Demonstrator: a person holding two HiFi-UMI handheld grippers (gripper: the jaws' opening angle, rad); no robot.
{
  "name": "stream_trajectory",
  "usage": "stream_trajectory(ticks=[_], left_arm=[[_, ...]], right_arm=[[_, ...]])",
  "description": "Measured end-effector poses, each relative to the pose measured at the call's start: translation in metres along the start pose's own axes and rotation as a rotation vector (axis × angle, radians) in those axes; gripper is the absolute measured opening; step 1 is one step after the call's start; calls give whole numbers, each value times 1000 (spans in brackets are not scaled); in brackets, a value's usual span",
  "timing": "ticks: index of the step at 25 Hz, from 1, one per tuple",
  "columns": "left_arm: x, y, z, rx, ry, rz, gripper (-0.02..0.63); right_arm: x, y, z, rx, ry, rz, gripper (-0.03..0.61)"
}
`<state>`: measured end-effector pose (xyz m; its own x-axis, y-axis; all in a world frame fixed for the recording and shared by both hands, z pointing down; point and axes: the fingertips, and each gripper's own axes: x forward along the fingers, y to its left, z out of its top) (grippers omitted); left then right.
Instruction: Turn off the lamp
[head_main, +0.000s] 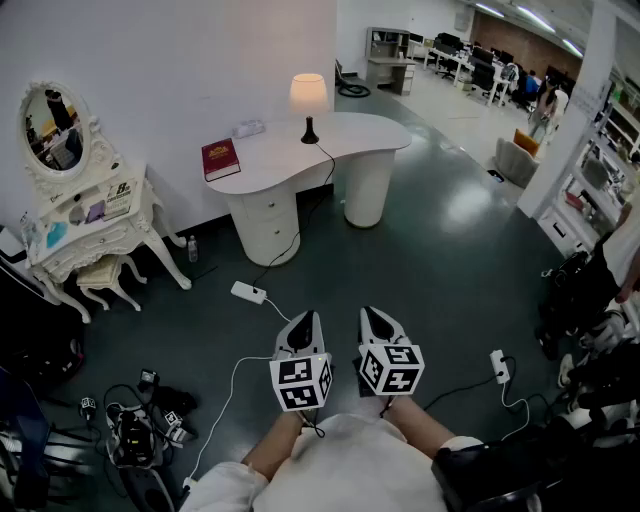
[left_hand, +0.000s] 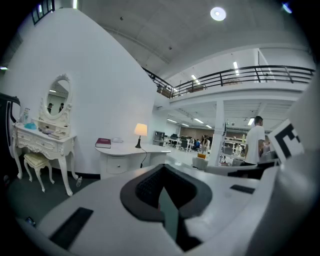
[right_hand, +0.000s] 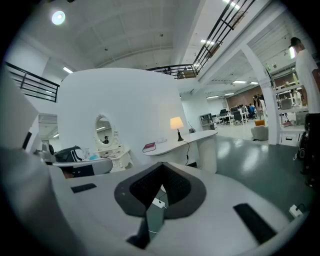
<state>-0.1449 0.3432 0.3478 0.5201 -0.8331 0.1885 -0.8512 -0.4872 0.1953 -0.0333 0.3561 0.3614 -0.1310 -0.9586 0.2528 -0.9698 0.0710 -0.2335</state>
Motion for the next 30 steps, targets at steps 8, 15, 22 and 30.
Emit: stream_trajectory(ticks=[8,15,22,30], left_arm=[[-4,5,1,3,-2,-2,6],[-3,18,0,4,1,-10,6],[0,45,-2,10,14,-12,6],[16,77,7,10,4,-38,6]], right_arm=[[0,8,-3,-5,5,2,-2],[8,12,-7,41,7,-6,-2],[26,22,-14,62,13,-36,-2],[52,36,-11,68,-3,-68,-2]])
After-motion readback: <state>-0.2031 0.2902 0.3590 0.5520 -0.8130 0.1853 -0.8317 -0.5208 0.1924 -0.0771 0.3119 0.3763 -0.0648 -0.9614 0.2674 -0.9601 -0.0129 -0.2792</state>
